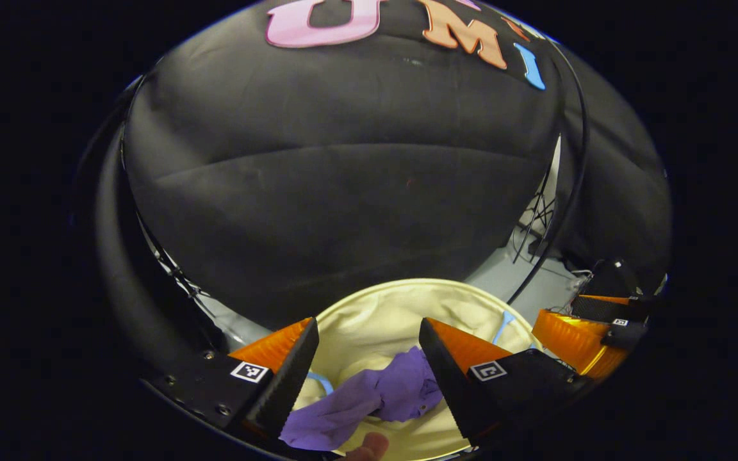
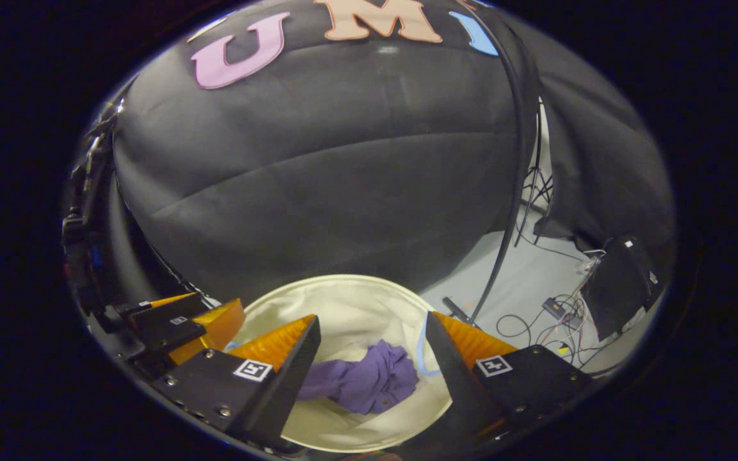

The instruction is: Grasp the clothes on the hanger with both hands and then place them into the laundry hamper below.

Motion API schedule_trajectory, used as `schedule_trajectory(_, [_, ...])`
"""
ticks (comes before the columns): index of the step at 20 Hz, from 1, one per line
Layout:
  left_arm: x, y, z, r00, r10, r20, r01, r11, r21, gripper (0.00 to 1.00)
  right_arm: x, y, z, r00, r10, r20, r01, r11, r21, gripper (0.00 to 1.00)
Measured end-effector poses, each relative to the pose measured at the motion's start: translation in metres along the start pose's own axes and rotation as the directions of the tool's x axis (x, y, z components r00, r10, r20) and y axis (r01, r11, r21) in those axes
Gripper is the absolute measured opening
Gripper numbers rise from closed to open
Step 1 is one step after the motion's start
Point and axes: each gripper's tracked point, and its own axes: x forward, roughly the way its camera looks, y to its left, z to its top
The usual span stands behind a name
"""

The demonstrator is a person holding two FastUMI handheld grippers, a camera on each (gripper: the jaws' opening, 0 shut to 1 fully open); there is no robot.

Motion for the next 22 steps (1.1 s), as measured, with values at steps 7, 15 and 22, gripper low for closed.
schedule_trajectory(7, [-0.056, 0.009, 0.07, 0.993, -0.014, 0.116, 0.018, 0.999, -0.034, 0.98, -0.058, 0.029, 0.062, 0.992, 0.039, 0.117, -0.038, 0.999, -0.014, 0.94])
schedule_trajectory(15, [-0.096, 0.02, 0.119, 0.982, -0.011, 0.191, 0.018, 0.999, -0.035, 0.97, -0.109, 0.037, 0.114, 0.978, 0.03, 0.207, -0.02, 0.998, -0.052, 0.99])
schedule_trajectory(22, [-0.141, 0.022, 0.184, 0.954, -0.033, 0.297, 0.05, 0.997, -0.051, 0.96, -0.165, 0.05, 0.175, 0.945, 0.044, 0.324, -0.005, 0.993, -0.12, 0.99])
